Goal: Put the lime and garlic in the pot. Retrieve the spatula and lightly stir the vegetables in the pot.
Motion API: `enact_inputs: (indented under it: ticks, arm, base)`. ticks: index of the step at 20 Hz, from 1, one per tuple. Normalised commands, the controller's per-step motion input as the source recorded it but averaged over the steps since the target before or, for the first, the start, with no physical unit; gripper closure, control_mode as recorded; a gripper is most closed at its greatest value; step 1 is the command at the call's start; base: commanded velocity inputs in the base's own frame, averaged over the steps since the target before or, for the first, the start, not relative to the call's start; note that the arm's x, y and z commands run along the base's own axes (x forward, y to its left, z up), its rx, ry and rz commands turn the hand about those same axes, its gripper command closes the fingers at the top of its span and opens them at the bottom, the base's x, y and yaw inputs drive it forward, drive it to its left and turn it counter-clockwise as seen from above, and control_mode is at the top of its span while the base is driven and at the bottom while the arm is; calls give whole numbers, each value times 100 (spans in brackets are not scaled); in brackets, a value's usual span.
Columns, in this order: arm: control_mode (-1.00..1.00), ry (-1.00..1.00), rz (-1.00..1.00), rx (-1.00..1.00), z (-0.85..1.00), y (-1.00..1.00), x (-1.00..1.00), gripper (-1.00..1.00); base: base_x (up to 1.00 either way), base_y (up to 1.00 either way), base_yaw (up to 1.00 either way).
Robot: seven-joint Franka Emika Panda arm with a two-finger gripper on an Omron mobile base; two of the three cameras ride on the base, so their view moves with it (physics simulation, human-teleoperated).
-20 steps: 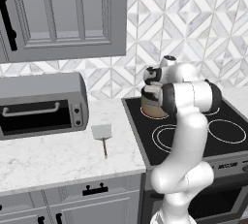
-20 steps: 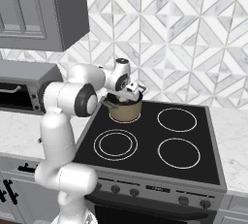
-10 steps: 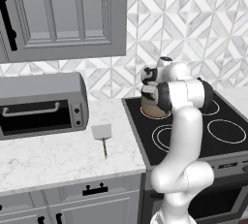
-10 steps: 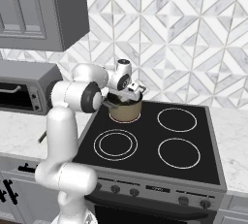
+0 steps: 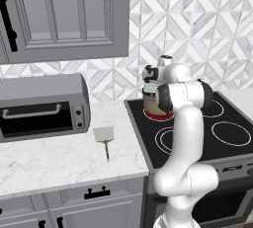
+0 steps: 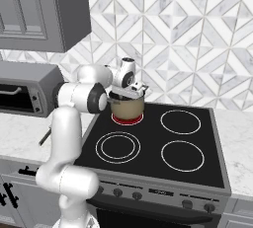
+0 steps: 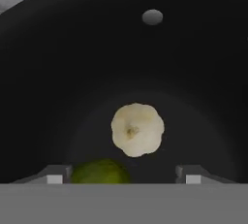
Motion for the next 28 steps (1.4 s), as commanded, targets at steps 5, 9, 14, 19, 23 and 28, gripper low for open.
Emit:
enact_inputs:
  ticks: [5,9,14,19,23,28]
  arm:
    - [-100,-9,0,0,17,0,-26,-100]
    - [-100,-15,0,0,17,4,-28,-100]
    - [-100,-27,0,-1,63,25,-38,-100]
    - [-100,-18,1,-2,22,38,-57,-100]
    - [-100,-7,0,-1,7,40,-62,-100]
    - [-100,-18,7,-3,41,100,-100,-100]
  base:
    - [0,0,0]
    - [0,0,0]
    - [0,0,0]
    - [0,0,0]
    - [0,0,0]
    - [0,0,0]
